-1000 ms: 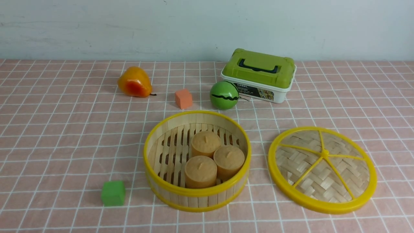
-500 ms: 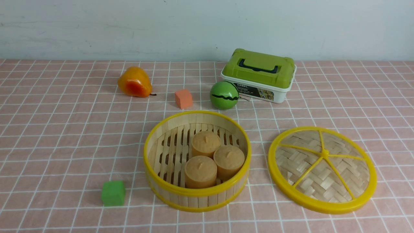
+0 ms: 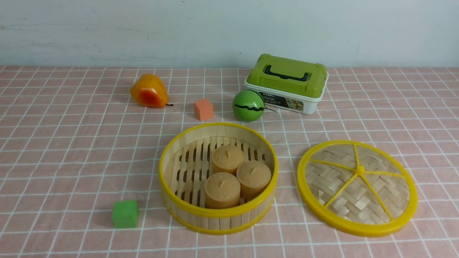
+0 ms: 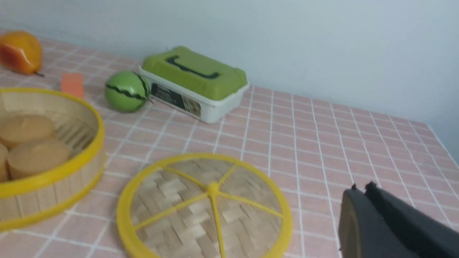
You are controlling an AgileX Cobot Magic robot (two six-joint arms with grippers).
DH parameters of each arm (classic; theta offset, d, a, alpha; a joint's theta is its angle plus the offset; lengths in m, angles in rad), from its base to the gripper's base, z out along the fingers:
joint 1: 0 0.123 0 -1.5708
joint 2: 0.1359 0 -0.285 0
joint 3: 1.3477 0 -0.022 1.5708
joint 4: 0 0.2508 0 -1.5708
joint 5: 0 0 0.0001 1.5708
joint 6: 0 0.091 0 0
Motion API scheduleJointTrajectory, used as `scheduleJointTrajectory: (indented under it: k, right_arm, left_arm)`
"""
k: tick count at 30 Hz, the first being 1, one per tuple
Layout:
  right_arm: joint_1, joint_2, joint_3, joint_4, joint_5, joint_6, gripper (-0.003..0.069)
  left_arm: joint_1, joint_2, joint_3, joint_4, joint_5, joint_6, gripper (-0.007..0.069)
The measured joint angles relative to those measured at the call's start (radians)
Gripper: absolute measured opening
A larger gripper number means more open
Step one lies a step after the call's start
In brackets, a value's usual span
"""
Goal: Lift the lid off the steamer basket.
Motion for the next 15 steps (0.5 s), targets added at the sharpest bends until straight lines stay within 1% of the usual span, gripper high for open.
scheduleJointTrajectory:
  k: [2,4,6,7,11,15]
  right_arm:
    - [-0.042,-0.074,0.102,0.002,0.001,0.0,-0.0004]
    - [-0.092,-0.144,0.193,0.014,0.002,0.03,-0.0003]
    - [-0.109,-0.168,0.229,0.019,0.002,0.048,-0.0003]
    - [-0.128,-0.19,0.283,0.031,-0.002,0.077,-0.0003]
    - [-0.137,-0.196,0.326,0.044,0.0,0.162,-0.0003]
    - [-0.136,-0.196,0.326,0.043,0.002,0.171,-0.0003]
  left_arm:
    - [0.0,0.0,0.0,0.0,0.0,0.0,0.0239]
    - [0.0,0.0,0.0,0.0,0.0,0.0,0.0239]
    - [0.0,0.0,0.0,0.0,0.0,0.0,0.0239]
    - [0.0,0.0,0.0,0.0,0.0,0.0,0.0239]
    - [0.0,0.0,0.0,0.0,0.0,0.0,0.0239]
    - [0.0,0.0,0.0,0.0,0.0,0.0,0.0239]
